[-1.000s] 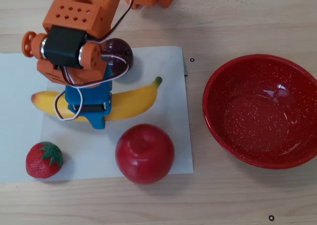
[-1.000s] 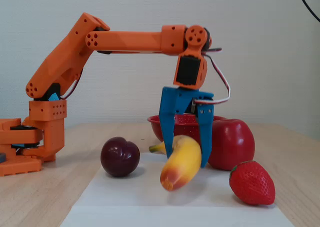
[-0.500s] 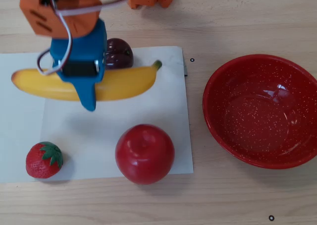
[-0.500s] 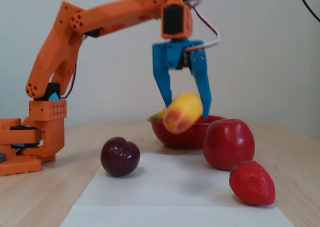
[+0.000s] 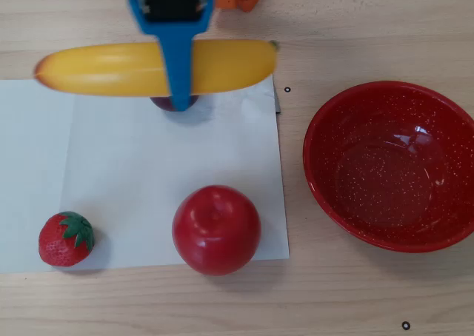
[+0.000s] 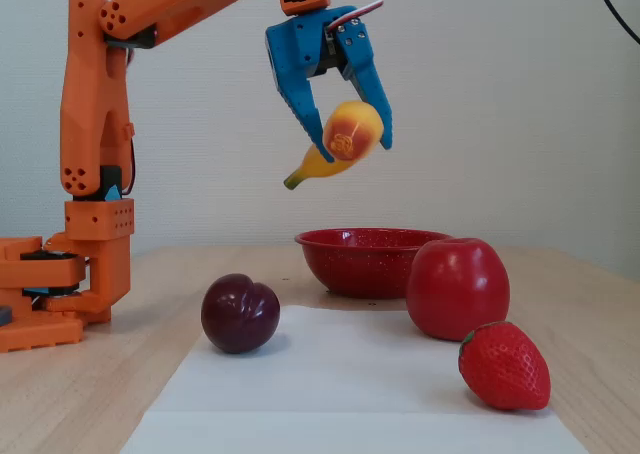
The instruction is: Grasp the banana and put it in the red bowl
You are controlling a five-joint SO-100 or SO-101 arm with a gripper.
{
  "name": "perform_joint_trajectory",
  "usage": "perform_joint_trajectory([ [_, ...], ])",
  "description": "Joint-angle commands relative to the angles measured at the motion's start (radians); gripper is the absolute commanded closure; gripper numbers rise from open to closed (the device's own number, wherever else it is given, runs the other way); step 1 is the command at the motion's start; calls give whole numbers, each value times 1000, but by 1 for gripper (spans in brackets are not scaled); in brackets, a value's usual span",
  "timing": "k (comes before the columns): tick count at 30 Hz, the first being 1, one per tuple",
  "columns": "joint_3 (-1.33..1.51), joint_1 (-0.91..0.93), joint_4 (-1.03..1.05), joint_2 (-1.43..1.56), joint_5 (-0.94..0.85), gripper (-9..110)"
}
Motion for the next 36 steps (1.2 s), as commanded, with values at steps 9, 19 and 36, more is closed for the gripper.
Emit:
perform_joint_trajectory([
  [9,-164,319,91,103,-215,101],
  [19,-166,558,-98,54,-311,101],
  [36,64,644,-515,-130,-319,86],
])
